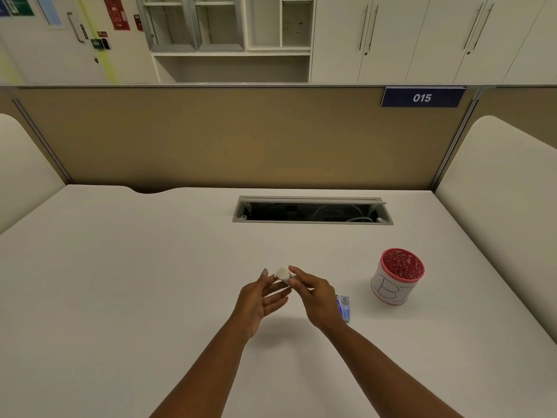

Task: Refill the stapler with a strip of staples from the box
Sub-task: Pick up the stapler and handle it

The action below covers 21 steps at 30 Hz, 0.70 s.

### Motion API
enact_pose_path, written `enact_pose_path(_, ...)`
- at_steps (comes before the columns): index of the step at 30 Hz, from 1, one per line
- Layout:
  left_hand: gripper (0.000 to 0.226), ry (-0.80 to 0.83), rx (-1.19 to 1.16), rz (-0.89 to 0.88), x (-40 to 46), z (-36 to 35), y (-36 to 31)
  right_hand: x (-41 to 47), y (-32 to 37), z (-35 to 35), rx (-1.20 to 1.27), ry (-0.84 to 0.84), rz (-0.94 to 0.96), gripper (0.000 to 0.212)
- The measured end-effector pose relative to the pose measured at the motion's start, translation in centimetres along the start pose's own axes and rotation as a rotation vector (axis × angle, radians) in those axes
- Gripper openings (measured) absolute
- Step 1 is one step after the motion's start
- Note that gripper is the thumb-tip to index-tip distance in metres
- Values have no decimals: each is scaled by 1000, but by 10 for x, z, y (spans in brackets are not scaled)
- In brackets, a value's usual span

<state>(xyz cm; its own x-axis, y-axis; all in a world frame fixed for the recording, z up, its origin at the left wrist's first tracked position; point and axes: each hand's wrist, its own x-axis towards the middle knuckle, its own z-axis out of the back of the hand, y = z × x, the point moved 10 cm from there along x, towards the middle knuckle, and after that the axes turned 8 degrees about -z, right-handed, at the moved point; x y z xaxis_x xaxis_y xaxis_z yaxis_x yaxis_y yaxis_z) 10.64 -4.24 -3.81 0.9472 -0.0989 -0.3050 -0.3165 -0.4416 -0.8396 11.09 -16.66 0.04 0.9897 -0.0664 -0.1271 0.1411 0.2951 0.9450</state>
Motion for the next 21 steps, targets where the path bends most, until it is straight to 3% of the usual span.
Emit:
enact_pose_path(5, 30, -21, -4, -20, -2, -4, 2, -2, 0, 7, 44, -125, 2, 34)
enact_pose_path(10, 17, -160, 87, -49, -1, 1, 3, -8, 4, 8, 18, -186, 44, 38)
enact_pose_path(16, 15, -124, 121, -62, 1, 0, -5, 2, 6, 11, -4, -110, -51, 27)
enact_pose_path(21, 25, -101, 249, -76, 1, -8, -4, 16, 18, -4, -254, 51, -66, 45)
